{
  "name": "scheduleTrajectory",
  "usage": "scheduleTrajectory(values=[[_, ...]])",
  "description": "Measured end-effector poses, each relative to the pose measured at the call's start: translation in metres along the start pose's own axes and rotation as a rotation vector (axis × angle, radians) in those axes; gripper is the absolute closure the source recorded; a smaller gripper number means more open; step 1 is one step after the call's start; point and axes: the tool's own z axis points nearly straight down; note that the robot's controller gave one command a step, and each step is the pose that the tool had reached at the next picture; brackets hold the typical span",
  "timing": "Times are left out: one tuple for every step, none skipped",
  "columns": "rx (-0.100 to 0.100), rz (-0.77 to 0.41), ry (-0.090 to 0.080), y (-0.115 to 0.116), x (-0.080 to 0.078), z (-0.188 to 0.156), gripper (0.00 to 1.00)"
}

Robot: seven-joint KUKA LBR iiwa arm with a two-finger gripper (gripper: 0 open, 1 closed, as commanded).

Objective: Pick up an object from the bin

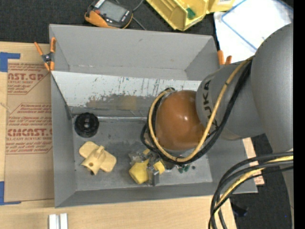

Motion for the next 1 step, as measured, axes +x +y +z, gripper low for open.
scheduleTrajectory(values=[[-0.003, 0.0, 0.007, 0.0011, 0.0014, -0.0324, 1.0]])
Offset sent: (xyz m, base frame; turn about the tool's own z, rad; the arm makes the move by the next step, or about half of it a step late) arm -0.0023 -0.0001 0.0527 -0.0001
